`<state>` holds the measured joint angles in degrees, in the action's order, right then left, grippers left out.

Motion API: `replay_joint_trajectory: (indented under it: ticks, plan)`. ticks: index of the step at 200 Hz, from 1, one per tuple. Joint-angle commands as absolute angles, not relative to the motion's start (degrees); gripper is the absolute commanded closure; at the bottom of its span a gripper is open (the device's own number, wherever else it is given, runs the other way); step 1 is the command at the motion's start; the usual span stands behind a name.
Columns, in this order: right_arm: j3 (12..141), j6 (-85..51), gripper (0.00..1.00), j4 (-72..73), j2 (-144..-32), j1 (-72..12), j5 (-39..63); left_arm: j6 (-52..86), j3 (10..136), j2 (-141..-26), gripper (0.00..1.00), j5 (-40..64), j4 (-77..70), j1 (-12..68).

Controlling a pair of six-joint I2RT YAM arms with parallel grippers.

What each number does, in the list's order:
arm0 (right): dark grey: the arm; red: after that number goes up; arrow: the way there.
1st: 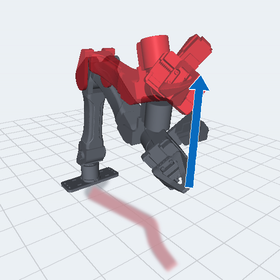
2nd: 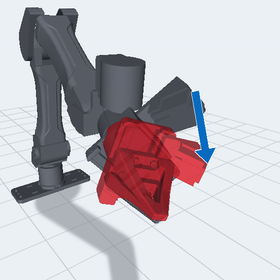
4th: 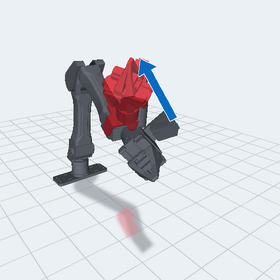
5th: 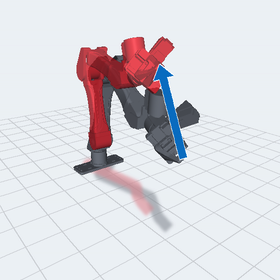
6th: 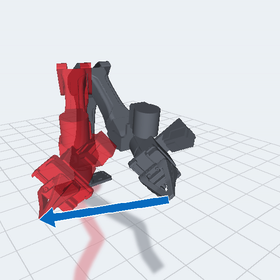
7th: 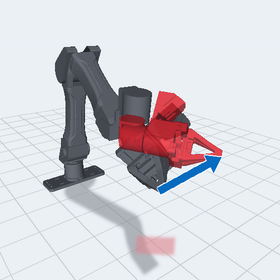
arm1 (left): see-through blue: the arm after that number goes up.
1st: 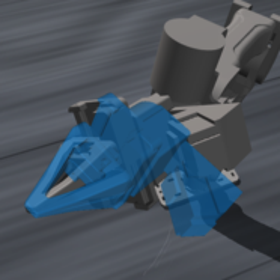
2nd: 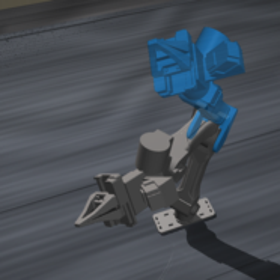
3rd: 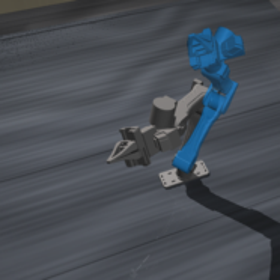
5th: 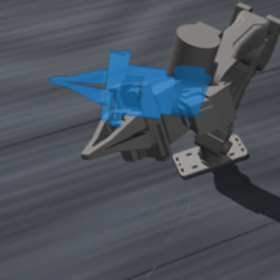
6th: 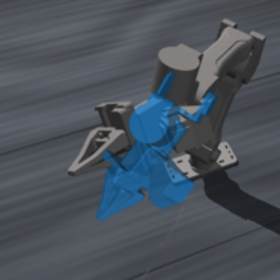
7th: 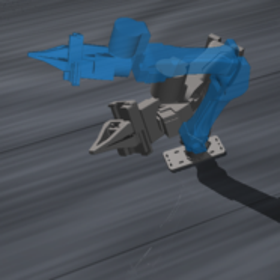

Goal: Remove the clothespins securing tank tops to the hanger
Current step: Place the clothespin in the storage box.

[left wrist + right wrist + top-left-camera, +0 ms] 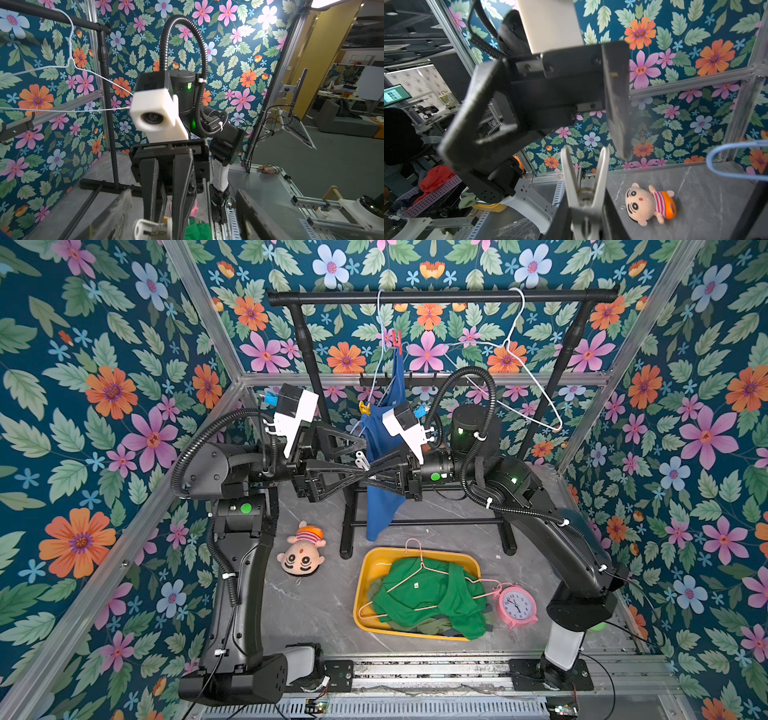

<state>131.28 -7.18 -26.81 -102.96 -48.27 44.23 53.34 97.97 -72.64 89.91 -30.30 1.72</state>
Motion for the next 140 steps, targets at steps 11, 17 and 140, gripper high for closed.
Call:
replay_joint_trajectory:
  ticks: [11,17,140]
  plan:
    - [118.96,-6.04,0.97,-24.44,-93.87,-46.45,40.01,54.23,99.22,-73.12,0.19,91.77,-32.27,1.16]
    - [116.32,-6.59,0.97,-23.34,-91.47,-45.75,39.70,54.25,99.23,-73.17,0.19,91.90,-32.39,1.06]
    - [62.18,-19.94,0.99,-37.00,-49.55,-16.46,11.17,54.85,93.60,-72.96,0.19,91.76,-34.67,0.94]
